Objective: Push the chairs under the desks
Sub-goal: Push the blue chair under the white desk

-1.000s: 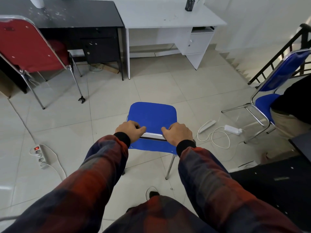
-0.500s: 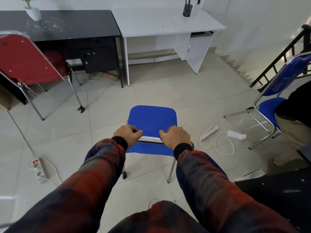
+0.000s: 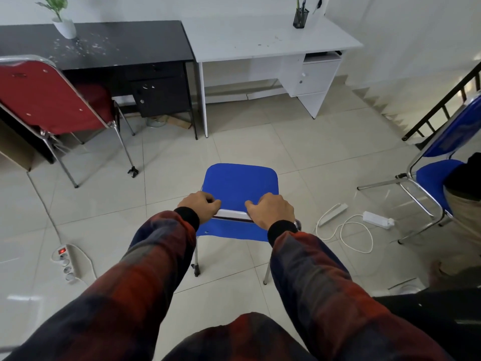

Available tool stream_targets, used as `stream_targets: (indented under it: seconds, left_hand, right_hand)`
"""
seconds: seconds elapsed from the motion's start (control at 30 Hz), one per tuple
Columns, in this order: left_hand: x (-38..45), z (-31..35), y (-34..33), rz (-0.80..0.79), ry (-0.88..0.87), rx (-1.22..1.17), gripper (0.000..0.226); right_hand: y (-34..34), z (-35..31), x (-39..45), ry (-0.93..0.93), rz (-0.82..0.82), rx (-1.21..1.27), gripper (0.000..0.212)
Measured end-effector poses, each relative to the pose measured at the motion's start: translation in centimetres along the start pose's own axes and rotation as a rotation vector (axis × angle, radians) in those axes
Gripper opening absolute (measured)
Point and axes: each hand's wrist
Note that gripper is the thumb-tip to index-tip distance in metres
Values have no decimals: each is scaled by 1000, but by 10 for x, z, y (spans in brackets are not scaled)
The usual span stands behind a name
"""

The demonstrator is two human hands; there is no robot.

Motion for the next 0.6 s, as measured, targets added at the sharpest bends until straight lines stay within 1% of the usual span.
stream_targets:
  seconds: [0.07, 0.3, 0.4, 0.47, 0.6]
  left_hand:
    - [3, 8, -2, -36, 6, -9, 29]
    - [17, 48, -12, -52, 71, 53, 31]
    - [25, 57, -16, -64, 108, 50, 42]
    - [27, 62, -21, -14, 126, 63, 47]
    - [29, 69, -29, 134, 165, 104, 43]
  right_hand:
    - [5, 7, 4, 6, -4, -15, 49]
    - [31, 30, 27, 34, -2, -27, 47]
    - [37, 38, 34, 42, -2, -42, 46]
    - [40, 41, 37, 48, -5, -56, 47]
    - [45, 44, 43, 48, -12, -59, 48]
Point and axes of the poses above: each hand's wrist, its own x-axis towards the middle knuckle, its own y-axis out of the back of the hand, z = x × y, and after that the axes turned 14 degrees about -z, right-handed
